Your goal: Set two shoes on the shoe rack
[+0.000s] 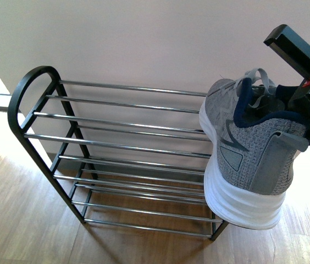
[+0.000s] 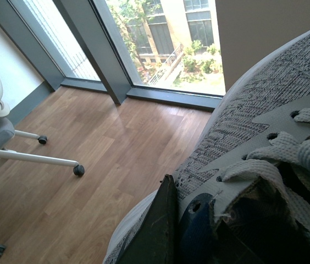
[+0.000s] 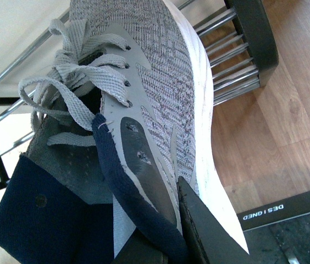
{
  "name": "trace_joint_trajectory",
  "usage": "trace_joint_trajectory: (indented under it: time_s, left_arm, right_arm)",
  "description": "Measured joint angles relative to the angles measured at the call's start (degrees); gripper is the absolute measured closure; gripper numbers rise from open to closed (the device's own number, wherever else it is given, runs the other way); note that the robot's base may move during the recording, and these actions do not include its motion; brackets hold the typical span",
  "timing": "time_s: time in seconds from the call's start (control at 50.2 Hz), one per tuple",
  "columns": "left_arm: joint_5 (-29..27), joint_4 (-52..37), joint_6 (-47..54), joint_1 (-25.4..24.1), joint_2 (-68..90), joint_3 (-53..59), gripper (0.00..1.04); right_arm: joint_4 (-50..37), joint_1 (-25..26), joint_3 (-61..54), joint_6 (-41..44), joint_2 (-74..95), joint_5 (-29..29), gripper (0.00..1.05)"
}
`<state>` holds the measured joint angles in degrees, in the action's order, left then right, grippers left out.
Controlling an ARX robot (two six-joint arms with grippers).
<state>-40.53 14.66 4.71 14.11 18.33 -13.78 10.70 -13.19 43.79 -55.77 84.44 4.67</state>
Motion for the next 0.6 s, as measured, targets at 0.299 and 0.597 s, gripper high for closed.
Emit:
trace_joint_trajectory:
  time_s: [0.299, 0.597]
  left_arm:
    - [0.0, 0.0, 0.0, 0.0, 0.0, 0.0, 1.03]
    - [0.0, 0.0, 0.0, 0.0, 0.0, 0.0, 1.03]
  right_arm:
    - [-5.0, -2.6, -0.9, 0.0, 3.0, 5.2, 1.03]
    - [-8.4, -2.9, -0.9, -1.3, 6.8, 4.4, 1.03]
